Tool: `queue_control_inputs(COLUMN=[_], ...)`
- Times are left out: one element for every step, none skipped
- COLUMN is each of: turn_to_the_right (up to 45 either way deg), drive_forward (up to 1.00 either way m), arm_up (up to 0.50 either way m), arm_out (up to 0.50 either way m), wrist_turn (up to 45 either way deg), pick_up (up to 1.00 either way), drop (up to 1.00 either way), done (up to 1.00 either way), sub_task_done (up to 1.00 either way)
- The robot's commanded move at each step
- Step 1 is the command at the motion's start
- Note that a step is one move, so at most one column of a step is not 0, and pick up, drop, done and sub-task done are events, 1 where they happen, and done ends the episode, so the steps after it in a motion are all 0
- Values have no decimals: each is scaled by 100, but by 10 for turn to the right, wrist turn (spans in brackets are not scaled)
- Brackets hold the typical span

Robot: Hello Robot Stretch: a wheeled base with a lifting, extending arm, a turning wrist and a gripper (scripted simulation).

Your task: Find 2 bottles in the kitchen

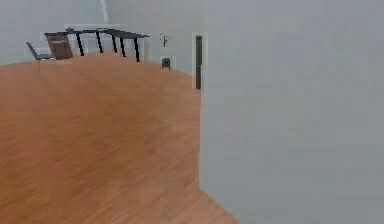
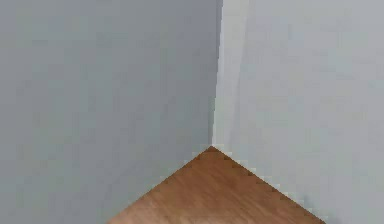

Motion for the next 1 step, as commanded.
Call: queue_control_inputs(turn_to_the_right=[-30], drive_forward=[0], arm_up=[0], arm_out=[0], wrist_turn=[0], pick_up=[0], drop=[0], done=[0], sub_task_done=[0])
